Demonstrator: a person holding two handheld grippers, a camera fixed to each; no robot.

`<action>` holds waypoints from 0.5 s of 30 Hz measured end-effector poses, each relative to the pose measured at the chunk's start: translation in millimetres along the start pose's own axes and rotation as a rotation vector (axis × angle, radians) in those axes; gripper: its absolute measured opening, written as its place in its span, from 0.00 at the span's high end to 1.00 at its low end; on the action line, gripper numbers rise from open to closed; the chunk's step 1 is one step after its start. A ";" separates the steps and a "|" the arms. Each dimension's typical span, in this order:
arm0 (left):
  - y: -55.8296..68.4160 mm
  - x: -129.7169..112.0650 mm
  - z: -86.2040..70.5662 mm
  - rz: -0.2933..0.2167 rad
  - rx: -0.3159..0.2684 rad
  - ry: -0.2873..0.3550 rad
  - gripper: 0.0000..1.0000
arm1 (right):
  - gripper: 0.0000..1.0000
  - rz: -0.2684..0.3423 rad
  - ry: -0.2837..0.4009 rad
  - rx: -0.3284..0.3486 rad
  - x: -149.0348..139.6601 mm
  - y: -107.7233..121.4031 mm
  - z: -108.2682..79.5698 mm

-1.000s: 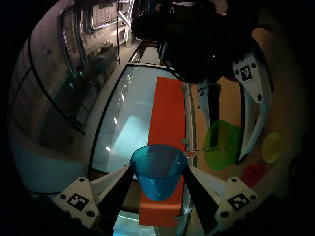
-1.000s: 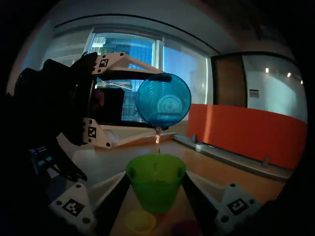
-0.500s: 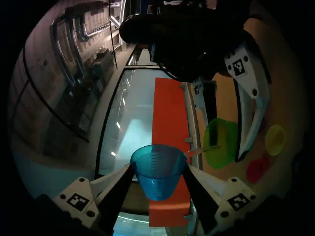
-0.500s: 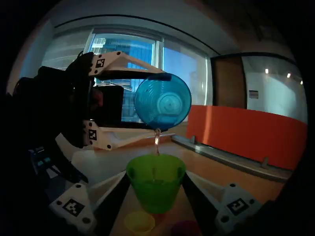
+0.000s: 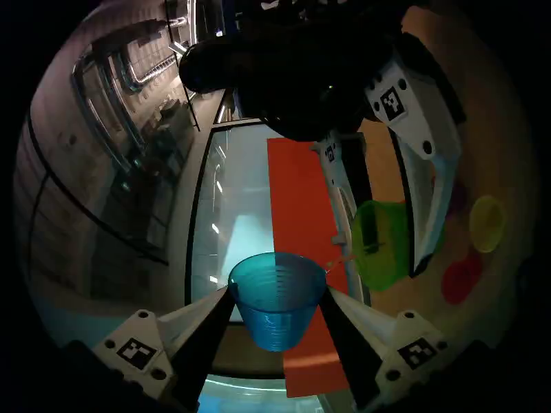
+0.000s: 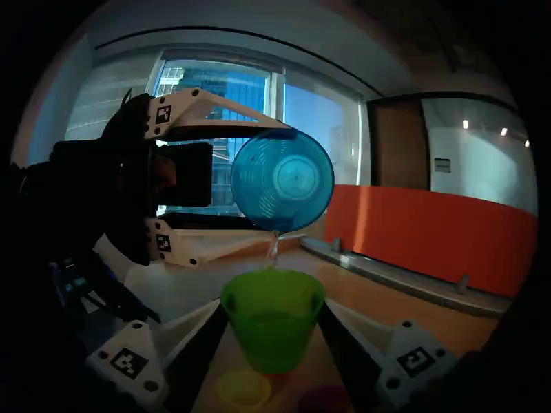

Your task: Pour water

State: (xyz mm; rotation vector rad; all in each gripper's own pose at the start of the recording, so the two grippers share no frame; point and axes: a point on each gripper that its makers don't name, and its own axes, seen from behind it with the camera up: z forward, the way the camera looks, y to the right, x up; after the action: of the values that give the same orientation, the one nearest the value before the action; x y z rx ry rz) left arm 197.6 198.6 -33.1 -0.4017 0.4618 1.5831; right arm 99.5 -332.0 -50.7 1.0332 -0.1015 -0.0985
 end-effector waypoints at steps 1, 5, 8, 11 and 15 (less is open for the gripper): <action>-1.0 0.8 0.0 0.009 0.002 0.002 0.15 | 0.11 0.000 0.000 0.000 0.0 0.1 -0.1; -3.4 4.1 -0.5 0.036 0.007 0.009 0.15 | 0.11 0.000 0.001 -0.002 0.3 0.3 -0.4; -3.2 5.9 -1.3 0.041 0.008 0.011 0.15 | 0.11 0.001 0.002 -0.002 0.5 0.6 -0.7; -2.9 7.0 -2.2 0.038 0.008 0.011 0.15 | 0.11 0.001 0.003 -0.004 0.8 0.7 -1.3; -2.8 7.0 -3.0 0.023 0.007 0.012 0.15 | 0.11 -0.001 0.005 -0.006 1.1 1.4 -1.8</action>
State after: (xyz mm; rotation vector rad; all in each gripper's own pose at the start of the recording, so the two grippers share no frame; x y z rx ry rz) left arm 199.9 203.1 -39.5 -0.4024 0.4820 1.6014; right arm 100.8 -329.9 -50.3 1.0275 -0.0965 -0.0970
